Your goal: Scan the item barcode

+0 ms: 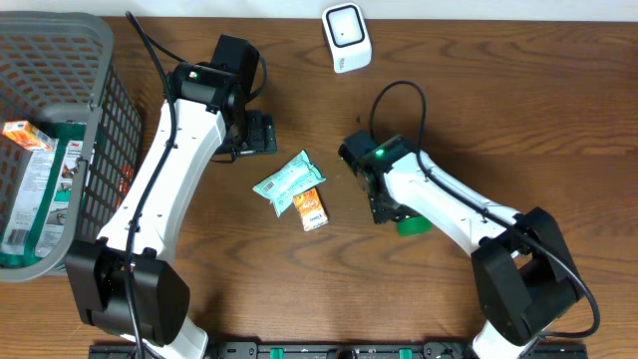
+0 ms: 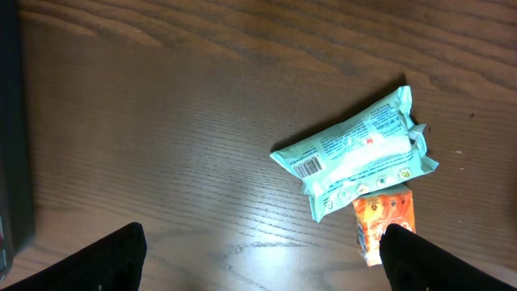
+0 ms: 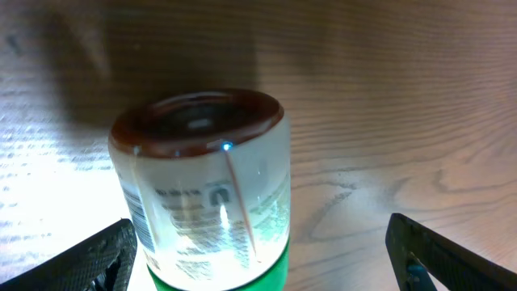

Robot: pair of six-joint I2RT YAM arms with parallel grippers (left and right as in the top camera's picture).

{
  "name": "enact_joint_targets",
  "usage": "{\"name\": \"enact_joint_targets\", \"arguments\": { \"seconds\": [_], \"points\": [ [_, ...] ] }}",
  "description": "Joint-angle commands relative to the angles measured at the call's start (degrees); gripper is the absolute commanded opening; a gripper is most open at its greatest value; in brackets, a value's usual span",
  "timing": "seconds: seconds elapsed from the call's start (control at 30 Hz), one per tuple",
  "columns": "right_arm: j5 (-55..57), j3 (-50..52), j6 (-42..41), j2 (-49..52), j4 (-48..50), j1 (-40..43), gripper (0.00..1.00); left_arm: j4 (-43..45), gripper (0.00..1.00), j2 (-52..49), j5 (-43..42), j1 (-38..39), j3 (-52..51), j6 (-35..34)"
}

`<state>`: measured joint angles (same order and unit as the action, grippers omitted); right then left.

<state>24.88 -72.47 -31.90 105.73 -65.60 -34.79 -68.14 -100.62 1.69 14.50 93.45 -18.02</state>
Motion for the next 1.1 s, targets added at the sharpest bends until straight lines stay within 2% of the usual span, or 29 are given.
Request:
{"name": "enact_joint_targets", "arguments": {
  "seconds": [0.0,0.23,0.47,1.07],
  "points": [
    [-1.0,0.7,0.3,-0.3,0.5,0.7,0.95,-0.2,0.93,-0.1,0.5,-0.1,0.2,0.1],
    [0.6,3.5,0.3,-0.3,1.0,1.0,0.93,-0.2,0.93,-0.1,0.5,-0.1,0.2,0.1],
    [-0.2,4.6,0.3,-0.3,0.9,4.3,0.84,-0.2,0.93,-0.1,0.5,-0.1,0.2,0.1],
    [-2.9,5.2,5.0,-0.3,4.0,9.5,0.81,-0.2,0.93,-0.1,0.5,-0.1,0.2,0.1]
  ]
}}
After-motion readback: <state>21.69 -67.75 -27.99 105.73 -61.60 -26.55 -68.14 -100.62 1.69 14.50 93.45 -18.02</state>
